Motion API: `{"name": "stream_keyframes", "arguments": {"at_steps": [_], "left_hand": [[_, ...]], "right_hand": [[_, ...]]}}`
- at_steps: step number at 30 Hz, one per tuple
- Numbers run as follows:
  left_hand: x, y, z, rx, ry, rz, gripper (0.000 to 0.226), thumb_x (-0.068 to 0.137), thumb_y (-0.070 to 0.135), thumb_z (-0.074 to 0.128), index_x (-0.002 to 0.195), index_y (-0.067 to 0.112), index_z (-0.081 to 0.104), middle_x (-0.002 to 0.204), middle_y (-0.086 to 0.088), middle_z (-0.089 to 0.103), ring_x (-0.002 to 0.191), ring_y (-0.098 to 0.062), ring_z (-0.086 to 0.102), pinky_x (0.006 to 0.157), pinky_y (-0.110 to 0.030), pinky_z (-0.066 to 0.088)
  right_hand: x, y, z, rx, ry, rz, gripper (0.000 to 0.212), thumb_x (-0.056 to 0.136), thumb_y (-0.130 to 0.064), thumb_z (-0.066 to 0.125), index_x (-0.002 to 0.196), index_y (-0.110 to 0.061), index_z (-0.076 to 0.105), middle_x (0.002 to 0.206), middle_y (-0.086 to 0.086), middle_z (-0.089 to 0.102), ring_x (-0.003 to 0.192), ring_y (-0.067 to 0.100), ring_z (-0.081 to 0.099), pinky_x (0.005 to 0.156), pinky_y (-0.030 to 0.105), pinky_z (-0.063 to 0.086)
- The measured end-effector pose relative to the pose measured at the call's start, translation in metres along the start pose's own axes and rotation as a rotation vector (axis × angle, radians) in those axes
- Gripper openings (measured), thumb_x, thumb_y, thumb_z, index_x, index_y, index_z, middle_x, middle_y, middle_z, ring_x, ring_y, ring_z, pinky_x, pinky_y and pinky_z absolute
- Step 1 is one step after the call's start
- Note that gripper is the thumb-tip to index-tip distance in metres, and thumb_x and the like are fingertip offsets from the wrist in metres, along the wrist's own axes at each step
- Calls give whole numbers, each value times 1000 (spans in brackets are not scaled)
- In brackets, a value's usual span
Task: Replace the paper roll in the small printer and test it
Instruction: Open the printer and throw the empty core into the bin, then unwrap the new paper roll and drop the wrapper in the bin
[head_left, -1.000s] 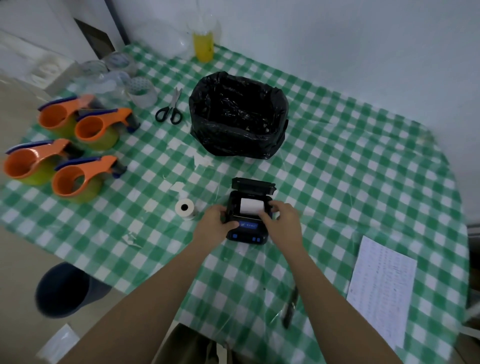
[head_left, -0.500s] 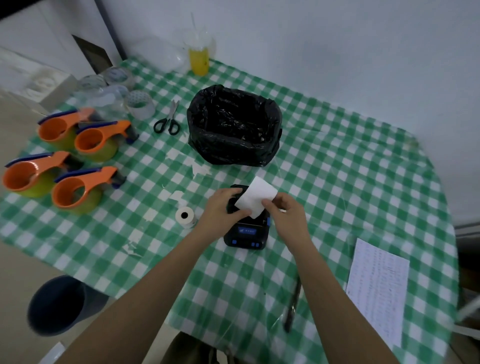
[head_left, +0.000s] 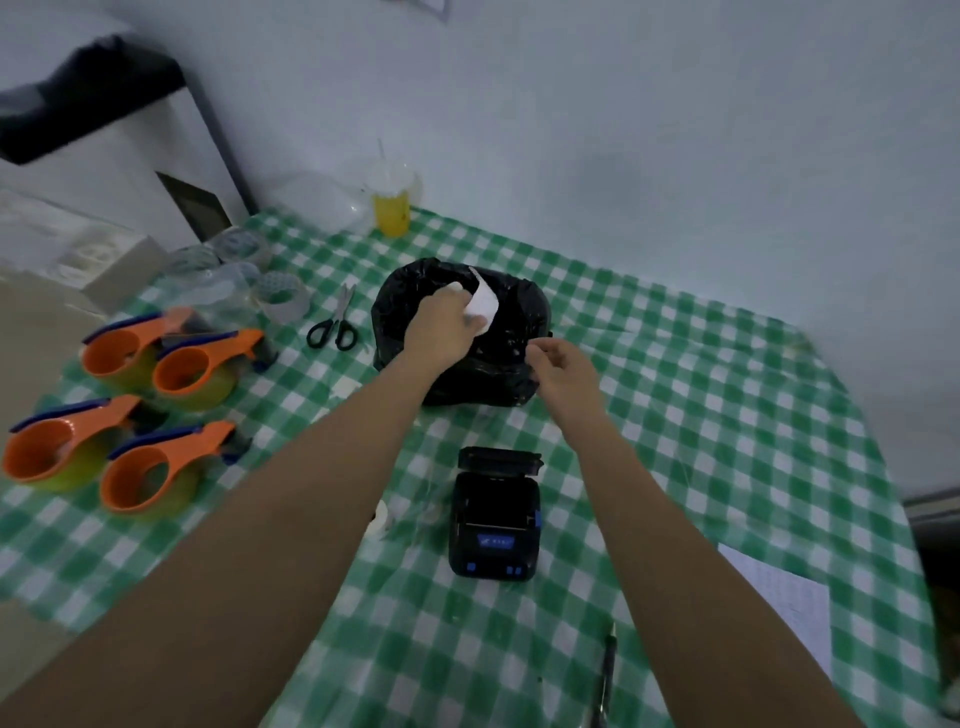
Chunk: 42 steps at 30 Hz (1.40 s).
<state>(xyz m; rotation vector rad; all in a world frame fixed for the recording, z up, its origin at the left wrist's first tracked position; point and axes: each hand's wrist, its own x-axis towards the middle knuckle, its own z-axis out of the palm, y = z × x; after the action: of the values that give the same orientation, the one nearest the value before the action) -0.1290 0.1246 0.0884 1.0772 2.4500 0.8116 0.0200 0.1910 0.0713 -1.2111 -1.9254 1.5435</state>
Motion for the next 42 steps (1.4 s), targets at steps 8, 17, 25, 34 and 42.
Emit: {"name": "stream_keyframes", "arguments": {"at_steps": [8,17,25,34,42], "left_hand": [[-22,-40,16,70,14,14,31,90,22,53,118,9,54,127,-16,50,114,-34,49,93,-49,47],[-147,-119,47,178,-319,-374,78,73,52,68,132,12,37,136,-19,37,126,-38,32,99,-47,37],[-173,-138,55,207,-296,-350,50,78,22,69,121,9,47,125,-21,45,112,-38,45,91,-47,46],[-181,-90,33,-463,-123,-226,40,74,29,74,110,26,59,112,3,61,97,-13,60,72,-22,49],[-189,-46,27,-941,-289,-119,40,75,9,72,102,37,64,108,9,67,94,-4,68,72,-15,55]], "right_hand": [[-2,15,10,-57,-89,-26,12,93,-26,49,93,-26,62,95,0,65,87,15,60,75,26,49],[-58,75,26,-295,-189,-74,16,93,-21,48,106,-21,58,76,-10,55,66,6,52,56,20,42],[-93,89,32,-367,-259,-57,18,93,-21,48,107,-21,60,87,-6,61,73,0,54,57,14,39],[-118,80,19,-253,-310,-62,29,92,-30,53,121,-27,55,110,-11,56,94,6,55,75,13,42],[-135,60,-10,362,-405,27,26,92,-14,54,114,-27,57,116,3,65,105,17,64,86,30,56]]}}
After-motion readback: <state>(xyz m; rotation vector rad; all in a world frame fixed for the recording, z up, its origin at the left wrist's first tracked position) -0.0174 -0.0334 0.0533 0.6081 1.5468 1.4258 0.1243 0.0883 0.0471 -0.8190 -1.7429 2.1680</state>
